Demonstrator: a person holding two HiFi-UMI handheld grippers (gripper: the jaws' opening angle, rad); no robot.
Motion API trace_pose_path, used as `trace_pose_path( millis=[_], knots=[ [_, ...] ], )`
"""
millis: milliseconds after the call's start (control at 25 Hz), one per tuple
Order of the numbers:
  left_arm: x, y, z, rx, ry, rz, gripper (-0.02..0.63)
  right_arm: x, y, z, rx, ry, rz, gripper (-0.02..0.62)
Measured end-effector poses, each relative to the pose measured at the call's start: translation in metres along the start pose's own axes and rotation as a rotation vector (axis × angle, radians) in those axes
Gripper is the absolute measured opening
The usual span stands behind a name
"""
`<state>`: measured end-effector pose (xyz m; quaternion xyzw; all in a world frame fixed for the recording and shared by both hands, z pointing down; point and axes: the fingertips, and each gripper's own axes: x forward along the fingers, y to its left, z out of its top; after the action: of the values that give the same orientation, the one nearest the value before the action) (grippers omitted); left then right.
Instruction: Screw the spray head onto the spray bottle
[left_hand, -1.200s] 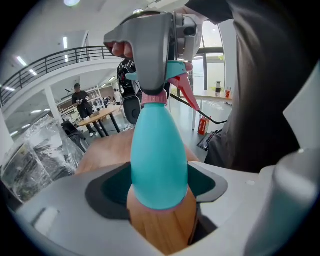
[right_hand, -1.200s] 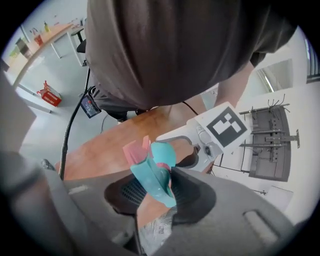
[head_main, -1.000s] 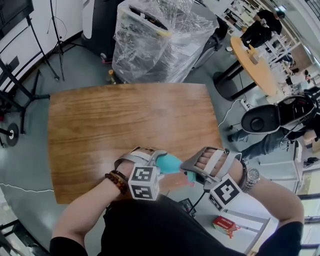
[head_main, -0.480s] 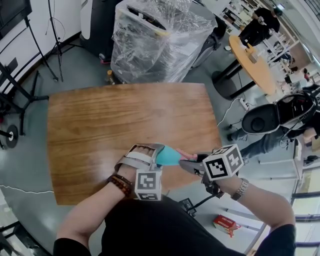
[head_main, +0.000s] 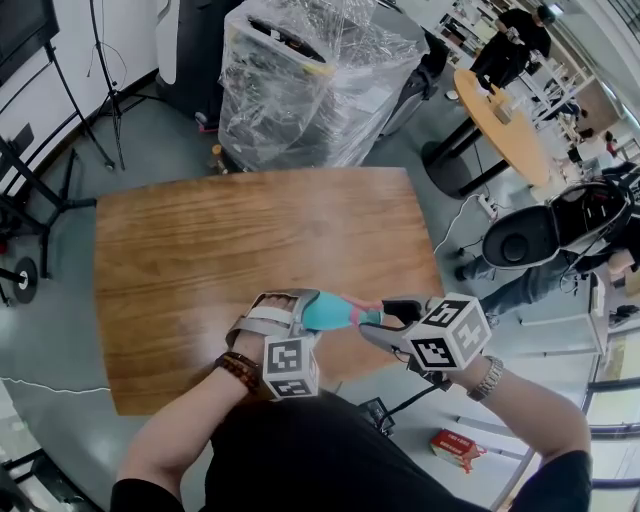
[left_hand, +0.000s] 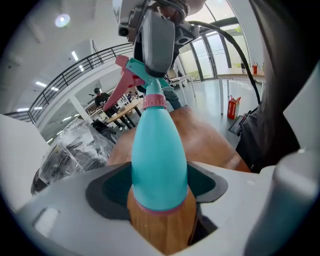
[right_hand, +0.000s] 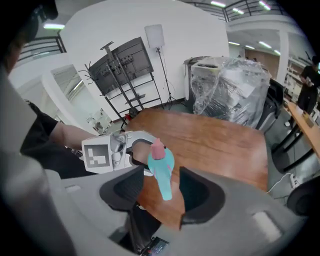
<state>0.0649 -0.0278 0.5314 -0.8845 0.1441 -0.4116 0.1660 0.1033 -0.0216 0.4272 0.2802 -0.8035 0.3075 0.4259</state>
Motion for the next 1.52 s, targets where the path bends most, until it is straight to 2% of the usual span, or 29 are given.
trace_pose_path(
  millis=[120, 360, 640, 800, 1000, 1240, 1440, 1520],
  knots=[
    [0.005, -0.002, -0.008, -0.091, -0.024, -0.036, 0.37, -0.008, -0.002, 0.005, -0.055, -0.028, -0.018, 0.21],
    [0.02, 0.009, -0.029, -0.364, -0.125, -0.063, 0.371, -0.018, -0.004, 0.019, -0.138, -0.106, -0.074, 0.21],
    [0.041, 0.031, -0.042, -0.517, -0.231, 0.029, 0.373, -0.014, 0.001, 0.025, -0.206, -0.174, -0.111, 0.209],
    [0.056, 0.037, -0.055, -0.557, -0.228, 0.056, 0.372, -0.012, 0.0, 0.02, -0.228, -0.171, -0.122, 0.209],
    [0.069, 0.035, -0.066, -0.59, -0.212, 0.06, 0.37, -0.011, 0.0, 0.014, -0.237, -0.173, -0.094, 0.209],
    [0.071, 0.03, -0.074, -0.571, -0.182, 0.065, 0.37, -0.007, 0.002, 0.016, -0.237, -0.195, -0.08, 0.207],
    [0.073, 0.028, -0.076, -0.564, -0.149, 0.05, 0.374, -0.002, 0.007, 0.023, -0.225, -0.264, -0.067, 0.201],
    [0.071, 0.026, -0.078, -0.563, -0.134, 0.042, 0.413, 0.001, 0.008, 0.025, -0.228, -0.287, -0.075, 0.197]
  ],
)
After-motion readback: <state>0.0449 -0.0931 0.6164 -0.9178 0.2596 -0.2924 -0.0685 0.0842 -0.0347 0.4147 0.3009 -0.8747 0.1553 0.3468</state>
